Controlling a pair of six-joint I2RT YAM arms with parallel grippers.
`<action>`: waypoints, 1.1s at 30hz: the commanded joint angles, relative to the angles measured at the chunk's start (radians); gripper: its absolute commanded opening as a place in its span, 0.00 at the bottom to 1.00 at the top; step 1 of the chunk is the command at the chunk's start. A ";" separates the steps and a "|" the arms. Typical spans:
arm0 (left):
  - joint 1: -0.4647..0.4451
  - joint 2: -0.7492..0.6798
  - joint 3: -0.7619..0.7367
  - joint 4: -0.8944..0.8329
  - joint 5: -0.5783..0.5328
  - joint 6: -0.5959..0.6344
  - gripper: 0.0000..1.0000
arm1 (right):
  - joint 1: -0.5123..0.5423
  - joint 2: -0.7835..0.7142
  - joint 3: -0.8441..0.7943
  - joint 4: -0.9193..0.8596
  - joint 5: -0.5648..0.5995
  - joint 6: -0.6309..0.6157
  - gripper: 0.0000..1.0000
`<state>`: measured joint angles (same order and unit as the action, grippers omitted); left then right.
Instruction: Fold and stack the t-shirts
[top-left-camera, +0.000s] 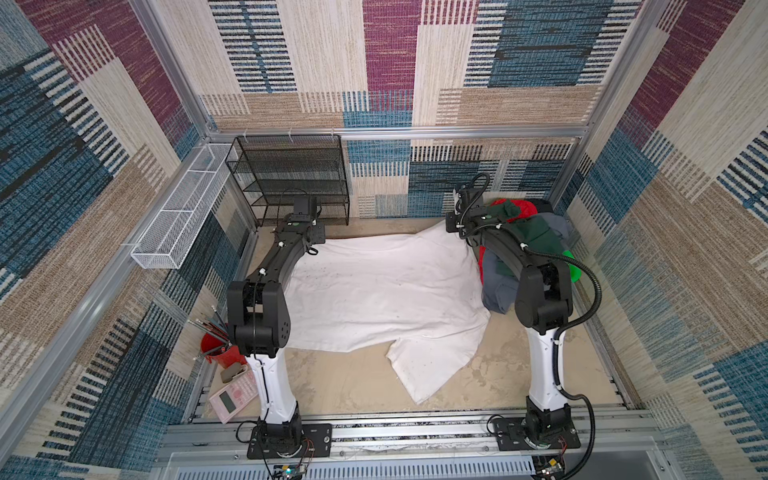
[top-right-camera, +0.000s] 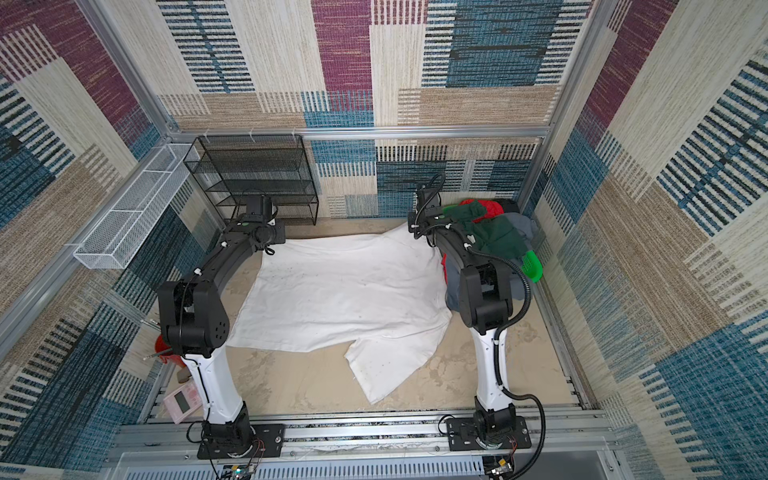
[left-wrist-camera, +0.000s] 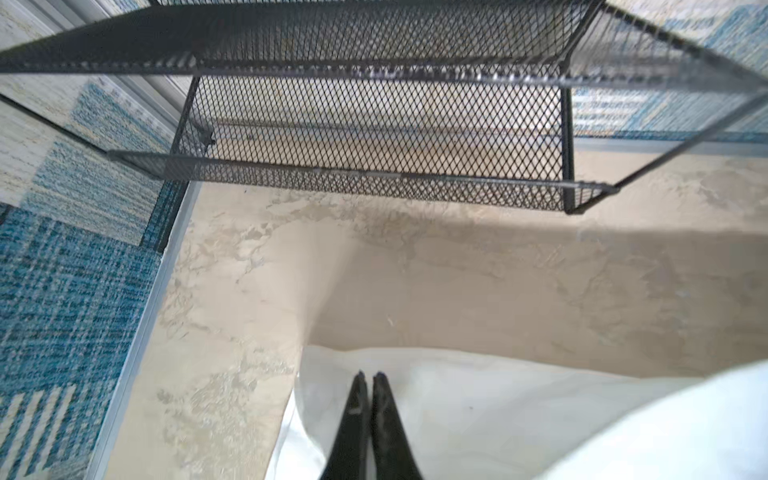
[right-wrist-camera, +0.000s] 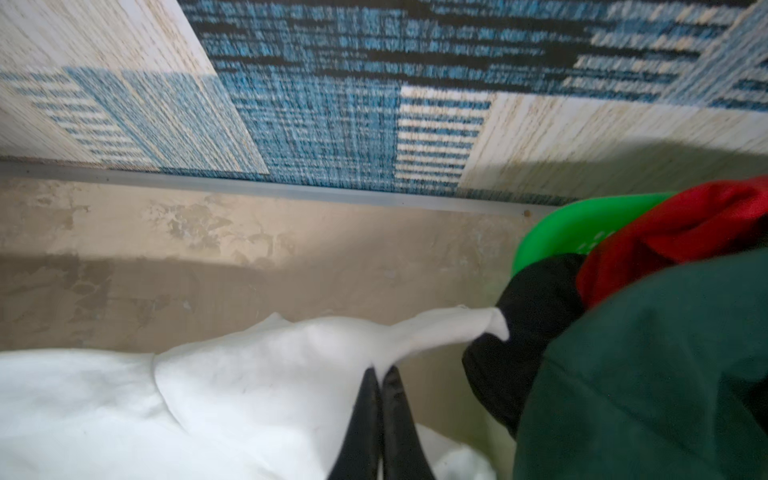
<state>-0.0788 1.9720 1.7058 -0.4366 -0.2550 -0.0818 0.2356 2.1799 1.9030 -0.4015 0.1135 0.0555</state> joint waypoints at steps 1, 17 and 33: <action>0.002 -0.031 -0.040 0.061 -0.004 -0.020 0.00 | 0.000 -0.080 -0.089 0.070 -0.029 0.022 0.00; 0.002 -0.024 -0.139 0.158 -0.036 -0.019 0.00 | 0.001 -0.450 -0.661 0.310 -0.148 0.129 0.00; 0.004 0.003 -0.222 0.303 -0.134 0.040 0.00 | 0.013 -0.498 -0.831 0.352 -0.207 0.187 0.00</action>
<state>-0.0780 1.9675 1.4887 -0.2066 -0.3450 -0.0780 0.2451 1.6981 1.0809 -0.0792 -0.0868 0.2214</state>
